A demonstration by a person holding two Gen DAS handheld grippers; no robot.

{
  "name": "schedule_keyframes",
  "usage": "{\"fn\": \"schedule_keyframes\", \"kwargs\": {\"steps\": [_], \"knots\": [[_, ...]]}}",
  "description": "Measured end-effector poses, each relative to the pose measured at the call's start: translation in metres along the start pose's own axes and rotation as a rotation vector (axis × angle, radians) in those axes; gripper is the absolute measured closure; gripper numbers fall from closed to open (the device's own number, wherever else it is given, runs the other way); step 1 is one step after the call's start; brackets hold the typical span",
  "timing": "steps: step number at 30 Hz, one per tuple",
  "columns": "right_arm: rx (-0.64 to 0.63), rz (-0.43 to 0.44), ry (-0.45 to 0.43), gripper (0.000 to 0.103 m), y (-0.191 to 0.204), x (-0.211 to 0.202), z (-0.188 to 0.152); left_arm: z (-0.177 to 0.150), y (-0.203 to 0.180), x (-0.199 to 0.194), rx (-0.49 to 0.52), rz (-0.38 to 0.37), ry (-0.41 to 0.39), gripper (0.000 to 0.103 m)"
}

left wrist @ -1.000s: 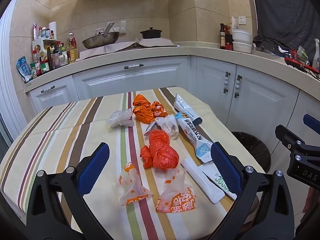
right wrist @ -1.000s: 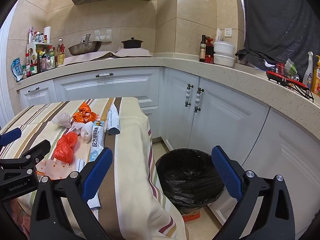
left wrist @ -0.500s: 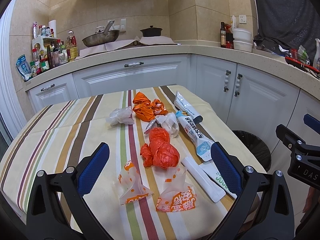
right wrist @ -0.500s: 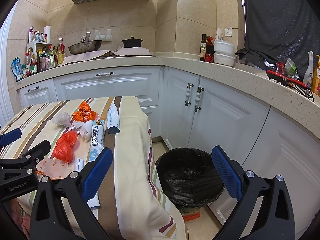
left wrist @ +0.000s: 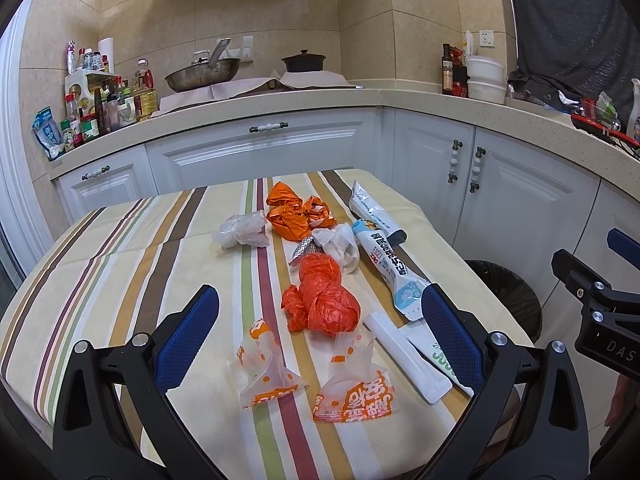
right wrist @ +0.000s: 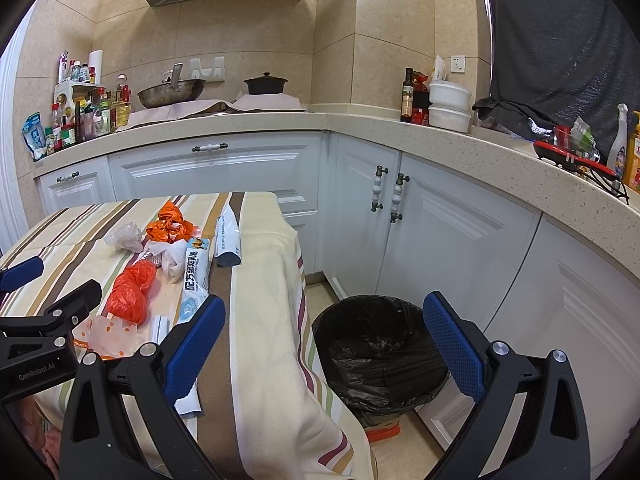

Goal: Collect trash

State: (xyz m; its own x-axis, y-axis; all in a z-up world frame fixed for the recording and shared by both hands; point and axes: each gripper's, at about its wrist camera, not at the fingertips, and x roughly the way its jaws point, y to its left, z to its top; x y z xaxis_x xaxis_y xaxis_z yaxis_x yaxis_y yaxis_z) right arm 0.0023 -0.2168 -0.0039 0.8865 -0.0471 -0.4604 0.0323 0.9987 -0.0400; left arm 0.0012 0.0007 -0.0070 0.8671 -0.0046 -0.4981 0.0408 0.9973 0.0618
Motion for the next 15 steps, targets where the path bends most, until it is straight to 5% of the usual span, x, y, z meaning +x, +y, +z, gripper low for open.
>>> {"fn": "schedule_keyframes", "kwargs": {"steps": [15], "knots": [[-0.001, 0.0, 0.002, 0.007, 0.0, -0.0004, 0.0007, -0.003, 0.0035, 0.001, -0.004, 0.0, 0.003, 0.004]]}}
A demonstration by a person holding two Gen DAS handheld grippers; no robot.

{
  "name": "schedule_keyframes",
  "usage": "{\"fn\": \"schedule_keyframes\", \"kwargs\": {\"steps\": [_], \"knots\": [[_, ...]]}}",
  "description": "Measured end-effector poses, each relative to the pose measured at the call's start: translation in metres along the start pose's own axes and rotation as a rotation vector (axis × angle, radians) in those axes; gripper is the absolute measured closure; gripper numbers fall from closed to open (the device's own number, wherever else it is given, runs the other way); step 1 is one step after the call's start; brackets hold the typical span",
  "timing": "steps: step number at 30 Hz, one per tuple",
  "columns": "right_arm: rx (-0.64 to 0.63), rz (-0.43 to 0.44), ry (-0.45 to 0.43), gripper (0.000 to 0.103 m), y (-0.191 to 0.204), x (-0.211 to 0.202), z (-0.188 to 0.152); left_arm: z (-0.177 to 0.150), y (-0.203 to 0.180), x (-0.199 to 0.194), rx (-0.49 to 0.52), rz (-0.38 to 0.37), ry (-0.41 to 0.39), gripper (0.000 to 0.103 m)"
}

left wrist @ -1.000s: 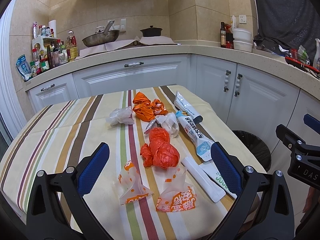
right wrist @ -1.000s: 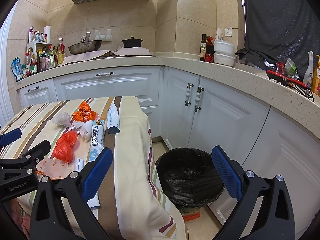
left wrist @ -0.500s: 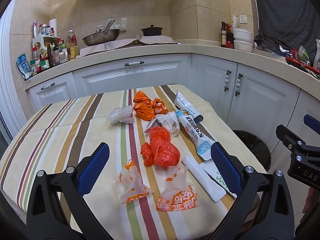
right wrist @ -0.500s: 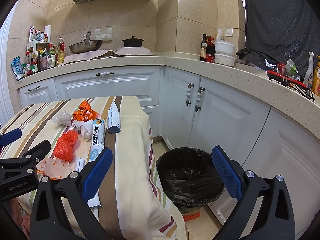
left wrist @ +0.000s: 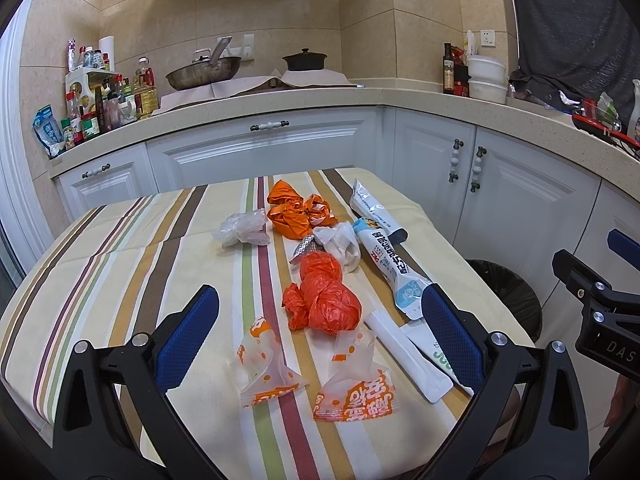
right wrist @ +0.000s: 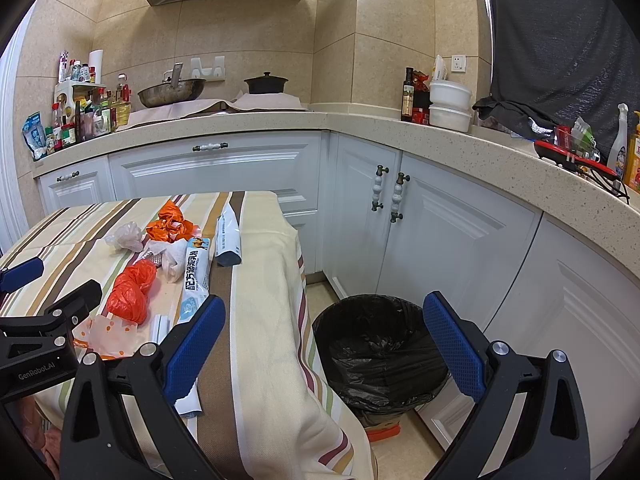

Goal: Collect trash

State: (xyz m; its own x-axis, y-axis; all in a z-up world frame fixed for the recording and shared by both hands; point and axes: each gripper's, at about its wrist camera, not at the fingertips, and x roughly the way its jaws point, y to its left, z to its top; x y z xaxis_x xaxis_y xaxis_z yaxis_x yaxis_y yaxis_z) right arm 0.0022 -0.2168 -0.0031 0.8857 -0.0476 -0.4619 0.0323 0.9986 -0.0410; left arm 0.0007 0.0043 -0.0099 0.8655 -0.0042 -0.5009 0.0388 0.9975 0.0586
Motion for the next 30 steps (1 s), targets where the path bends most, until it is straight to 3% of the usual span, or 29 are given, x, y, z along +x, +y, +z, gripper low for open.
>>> {"fn": "schedule_keyframes", "kwargs": {"steps": [30], "knots": [[-0.001, -0.001, 0.002, 0.007, 0.0005, 0.0003, 0.001, 0.0003, 0.0008, -0.0009, -0.002, -0.003, 0.004, 0.004]]}}
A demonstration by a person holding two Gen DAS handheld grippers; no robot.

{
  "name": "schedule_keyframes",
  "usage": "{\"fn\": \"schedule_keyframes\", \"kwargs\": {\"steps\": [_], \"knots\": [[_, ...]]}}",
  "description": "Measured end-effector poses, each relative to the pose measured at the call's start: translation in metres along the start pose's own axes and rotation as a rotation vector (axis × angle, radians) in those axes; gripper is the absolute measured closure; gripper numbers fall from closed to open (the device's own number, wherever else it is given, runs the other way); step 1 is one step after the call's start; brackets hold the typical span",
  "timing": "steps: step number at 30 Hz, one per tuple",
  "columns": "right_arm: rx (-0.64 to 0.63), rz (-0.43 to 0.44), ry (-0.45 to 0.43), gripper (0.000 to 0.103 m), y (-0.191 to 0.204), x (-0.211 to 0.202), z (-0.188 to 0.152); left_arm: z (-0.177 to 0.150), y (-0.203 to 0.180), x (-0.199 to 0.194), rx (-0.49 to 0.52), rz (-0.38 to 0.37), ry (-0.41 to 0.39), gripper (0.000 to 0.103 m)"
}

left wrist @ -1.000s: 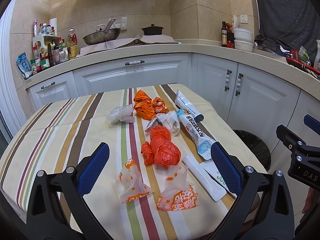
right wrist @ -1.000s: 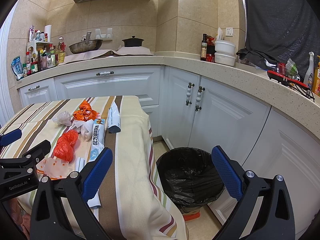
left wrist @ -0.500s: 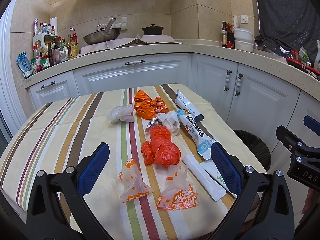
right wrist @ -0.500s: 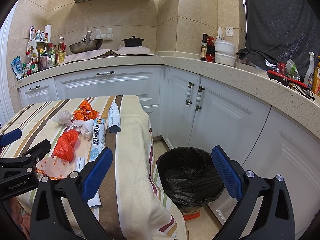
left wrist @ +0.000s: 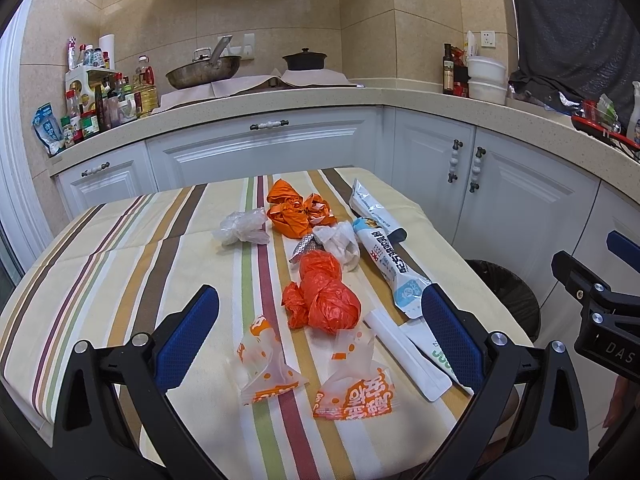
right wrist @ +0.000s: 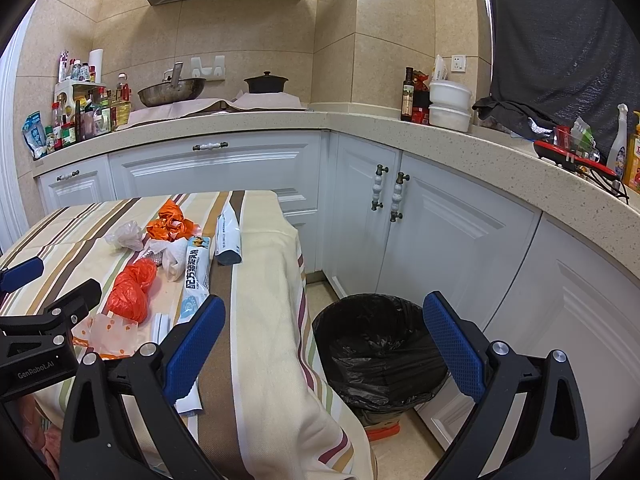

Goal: Collect trash

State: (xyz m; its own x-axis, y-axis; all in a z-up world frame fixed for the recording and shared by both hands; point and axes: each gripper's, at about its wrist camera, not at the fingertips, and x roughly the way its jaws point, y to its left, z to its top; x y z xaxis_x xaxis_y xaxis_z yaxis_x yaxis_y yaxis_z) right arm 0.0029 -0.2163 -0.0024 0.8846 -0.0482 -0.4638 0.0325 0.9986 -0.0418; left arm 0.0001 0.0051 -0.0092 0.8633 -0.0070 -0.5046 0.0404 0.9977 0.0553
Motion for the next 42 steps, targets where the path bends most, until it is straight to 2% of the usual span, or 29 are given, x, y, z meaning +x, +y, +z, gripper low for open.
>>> {"fn": "schedule_keyframes", "kwargs": {"steps": [7, 10, 20, 23, 25, 26, 30, 34, 39, 42], "knots": [[0.005, 0.028, 0.017, 0.007, 0.01, 0.004, -0.011, -0.003, 0.005, 0.0, -0.005, -0.007, 0.005, 0.004], [0.008, 0.076, 0.034, 0.007, 0.021, 0.01, -0.019, -0.009, 0.011, 0.005, 0.009, 0.001, 0.031, 0.004], [-0.083, 0.158, 0.068, 0.008, 0.046, 0.01, -0.033, -0.033, 0.04, 0.013, 0.005, 0.011, 0.111, 0.004], [-0.086, 0.187, 0.089, 0.017, 0.048, 0.011, -0.037, -0.038, 0.044, 0.012, -0.003, -0.003, 0.119, 0.004], [-0.093, 0.214, 0.11, 0.034, 0.05, 0.013, -0.038, -0.038, 0.043, 0.011, -0.006, -0.023, 0.12, 0.005], [-0.097, 0.219, 0.117, 0.036, 0.051, 0.013, -0.039, -0.038, 0.042, 0.011, -0.003, -0.032, 0.119, 0.005], [-0.1, 0.219, 0.12, 0.038, 0.05, 0.012, -0.042, -0.037, 0.035, 0.008, 0.011, -0.058, 0.106, 0.007], [-0.104, 0.21, 0.111, 0.038, 0.05, 0.012, -0.042, -0.037, 0.042, 0.015, -0.013, -0.044, 0.127, 0.017], [-0.101, 0.215, 0.112, 0.038, 0.049, 0.015, -0.042, -0.037, 0.057, 0.018, -0.043, -0.009, 0.136, 0.017], [-0.103, 0.222, 0.116, 0.038, 0.052, 0.018, -0.043, -0.038, 0.058, 0.022, -0.052, -0.01, 0.147, 0.022]]}}
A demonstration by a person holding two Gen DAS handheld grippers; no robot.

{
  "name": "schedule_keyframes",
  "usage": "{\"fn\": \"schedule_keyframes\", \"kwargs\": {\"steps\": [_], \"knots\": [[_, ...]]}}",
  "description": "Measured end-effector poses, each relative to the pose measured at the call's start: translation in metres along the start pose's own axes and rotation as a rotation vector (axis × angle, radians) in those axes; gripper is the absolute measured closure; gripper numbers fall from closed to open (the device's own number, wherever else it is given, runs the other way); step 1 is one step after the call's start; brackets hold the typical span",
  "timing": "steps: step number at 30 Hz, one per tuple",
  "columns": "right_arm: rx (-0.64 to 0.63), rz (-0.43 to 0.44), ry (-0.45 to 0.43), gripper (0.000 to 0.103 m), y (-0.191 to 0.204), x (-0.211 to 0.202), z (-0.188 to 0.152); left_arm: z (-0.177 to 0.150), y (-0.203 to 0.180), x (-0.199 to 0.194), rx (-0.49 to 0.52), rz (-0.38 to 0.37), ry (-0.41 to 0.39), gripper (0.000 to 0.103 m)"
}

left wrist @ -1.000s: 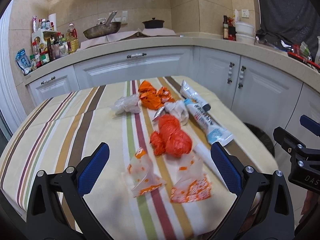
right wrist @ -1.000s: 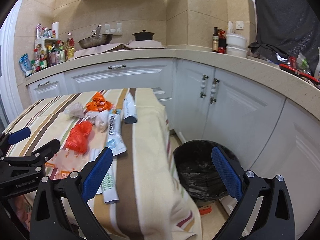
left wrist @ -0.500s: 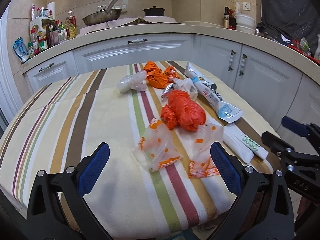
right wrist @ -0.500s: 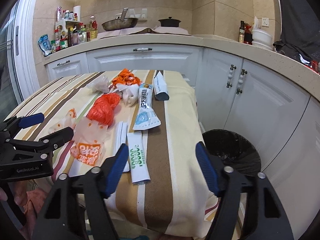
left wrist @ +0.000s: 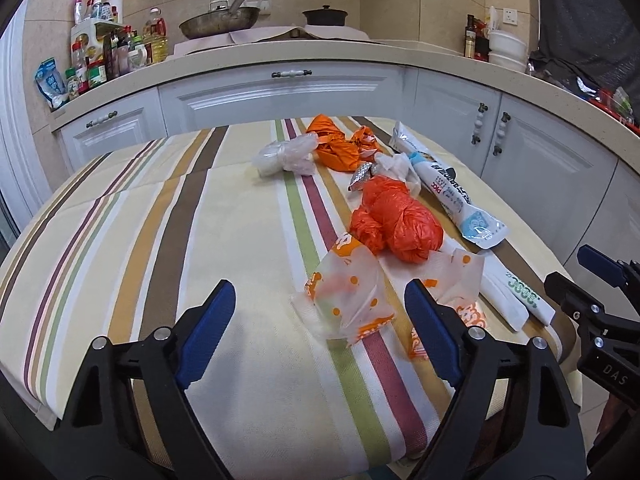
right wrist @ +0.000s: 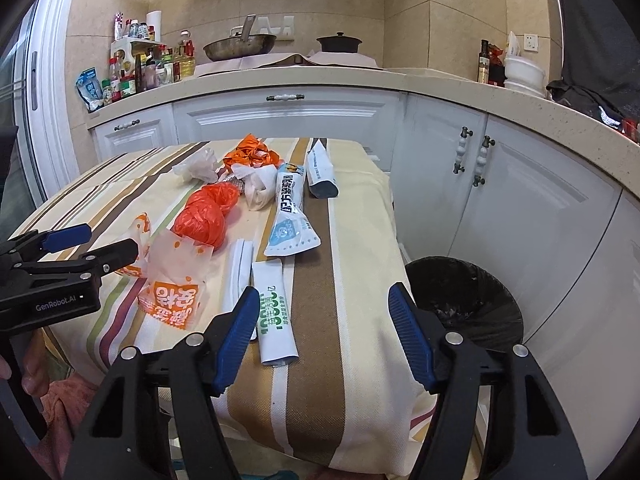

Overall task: Collect trash
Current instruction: 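Close the left gripper on the clear bag with orange print, then grasp the flat white plastic strip with the right gripper while the left holds the bag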

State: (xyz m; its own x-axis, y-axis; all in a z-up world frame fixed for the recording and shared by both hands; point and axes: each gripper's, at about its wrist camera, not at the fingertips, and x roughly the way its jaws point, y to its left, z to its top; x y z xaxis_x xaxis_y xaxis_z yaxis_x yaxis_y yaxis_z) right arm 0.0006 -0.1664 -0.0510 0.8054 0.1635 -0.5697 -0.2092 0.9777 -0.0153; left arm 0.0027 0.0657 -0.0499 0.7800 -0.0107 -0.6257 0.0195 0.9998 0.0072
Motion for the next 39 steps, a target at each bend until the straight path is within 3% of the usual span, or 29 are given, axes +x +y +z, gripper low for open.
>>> {"fn": "schedule_keyframes", "kwargs": {"steps": [3, 13, 21, 26, 31, 39], "knots": [[-0.005, 0.007, -0.001, 0.038, 0.002, 0.001, 0.001, 0.001, -0.001, 0.007, -0.005, -0.007, 0.01, 0.029], [0.002, 0.031, 0.018, 0.038, 0.003, 0.007, -0.001, 0.001, -0.004, 0.018, 0.028, -0.073, 0.013, 0.08], [0.002, 0.047, 0.012, 0.039, 0.007, 0.006, -0.004, -0.001, 0.002, 0.014, 0.025, -0.078, 0.023, 0.081], [-0.018, 0.098, -0.007, 0.048, 0.019, 0.002, 0.0, -0.002, 0.003, 0.011, 0.022, -0.079, 0.023, 0.081], [-0.084, 0.141, 0.025, 0.064, 0.038, 0.01, -0.004, -0.003, 0.007, 0.008, 0.015, -0.074, 0.018, 0.081], [-0.091, 0.158, 0.053, 0.068, 0.046, 0.018, -0.008, -0.005, 0.013, 0.007, 0.003, -0.075, 0.024, 0.081]]}}
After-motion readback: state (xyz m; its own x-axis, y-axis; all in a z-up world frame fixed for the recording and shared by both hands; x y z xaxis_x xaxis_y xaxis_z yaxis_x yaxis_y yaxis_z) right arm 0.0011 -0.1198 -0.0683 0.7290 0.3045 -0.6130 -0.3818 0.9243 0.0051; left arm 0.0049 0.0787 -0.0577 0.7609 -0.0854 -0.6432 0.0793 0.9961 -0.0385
